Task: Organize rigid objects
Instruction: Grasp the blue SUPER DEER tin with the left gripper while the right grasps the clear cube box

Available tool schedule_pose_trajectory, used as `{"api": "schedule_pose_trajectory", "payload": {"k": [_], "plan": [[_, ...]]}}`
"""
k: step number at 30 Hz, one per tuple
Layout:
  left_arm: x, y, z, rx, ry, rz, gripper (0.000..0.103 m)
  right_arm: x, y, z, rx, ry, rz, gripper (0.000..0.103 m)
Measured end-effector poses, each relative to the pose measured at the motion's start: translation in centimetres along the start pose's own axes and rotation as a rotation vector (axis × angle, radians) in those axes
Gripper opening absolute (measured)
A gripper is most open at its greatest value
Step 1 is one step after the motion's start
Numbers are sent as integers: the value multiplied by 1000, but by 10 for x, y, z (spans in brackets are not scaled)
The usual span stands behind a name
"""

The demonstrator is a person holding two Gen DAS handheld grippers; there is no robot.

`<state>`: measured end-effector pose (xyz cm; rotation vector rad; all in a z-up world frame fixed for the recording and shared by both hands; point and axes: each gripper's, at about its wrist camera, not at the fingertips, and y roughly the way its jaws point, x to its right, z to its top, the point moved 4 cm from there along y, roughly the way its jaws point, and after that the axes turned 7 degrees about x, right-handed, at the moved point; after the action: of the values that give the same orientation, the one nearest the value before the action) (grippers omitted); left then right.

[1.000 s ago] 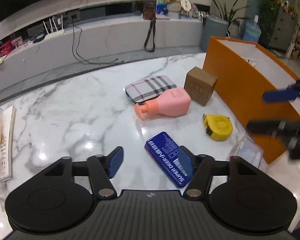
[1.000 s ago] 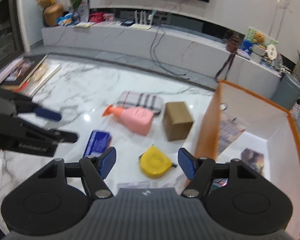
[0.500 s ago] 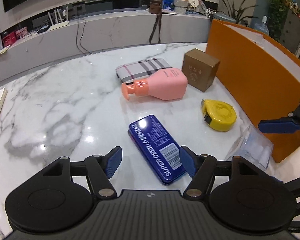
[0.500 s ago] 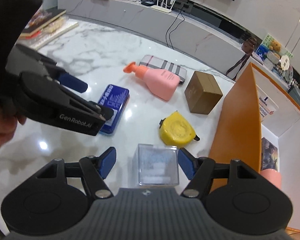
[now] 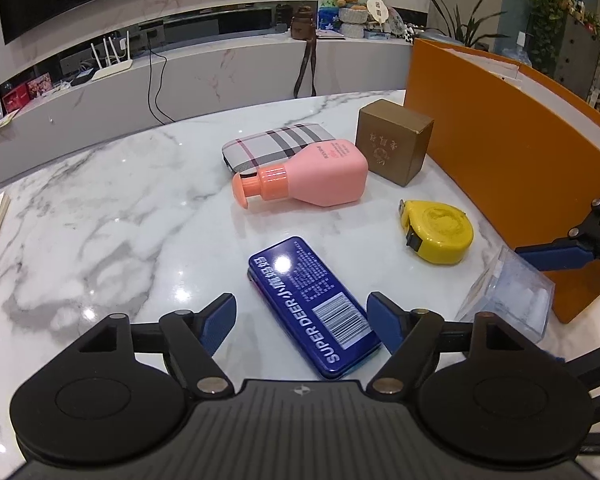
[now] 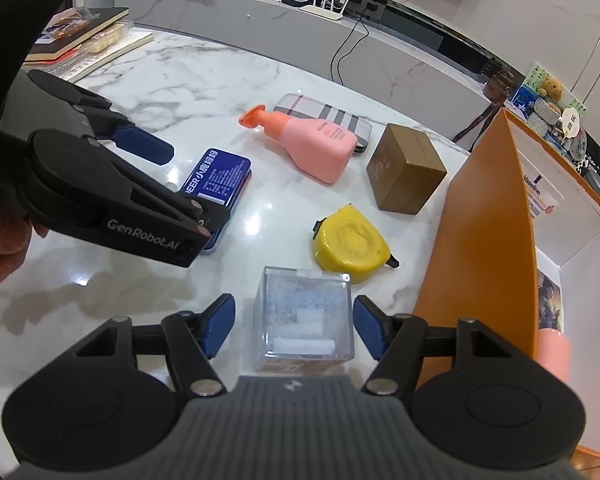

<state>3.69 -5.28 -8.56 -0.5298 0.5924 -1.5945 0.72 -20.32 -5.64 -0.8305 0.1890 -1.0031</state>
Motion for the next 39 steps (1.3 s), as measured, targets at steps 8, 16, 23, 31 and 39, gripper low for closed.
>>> {"api": "schedule_pose_trajectory", "payload": {"k": [8, 16, 23, 31, 39], "plan": [[12, 2, -13, 4, 54, 26, 88, 0, 3, 0, -7, -1, -1, 67], [-25, -8, -18, -6, 45, 6, 73, 4, 5, -1, 5, 64, 17, 51], [-54, -21, -28, 6, 49, -6, 73, -4, 7, 3, 43, 114, 57, 50], [-37, -15, -24, 88, 183, -39, 75, -13, 14, 9, 88, 104, 61, 50], [-38, -2, -19, 113, 136, -85, 76, -6, 29, 5, 78, 150, 64, 50]]}}
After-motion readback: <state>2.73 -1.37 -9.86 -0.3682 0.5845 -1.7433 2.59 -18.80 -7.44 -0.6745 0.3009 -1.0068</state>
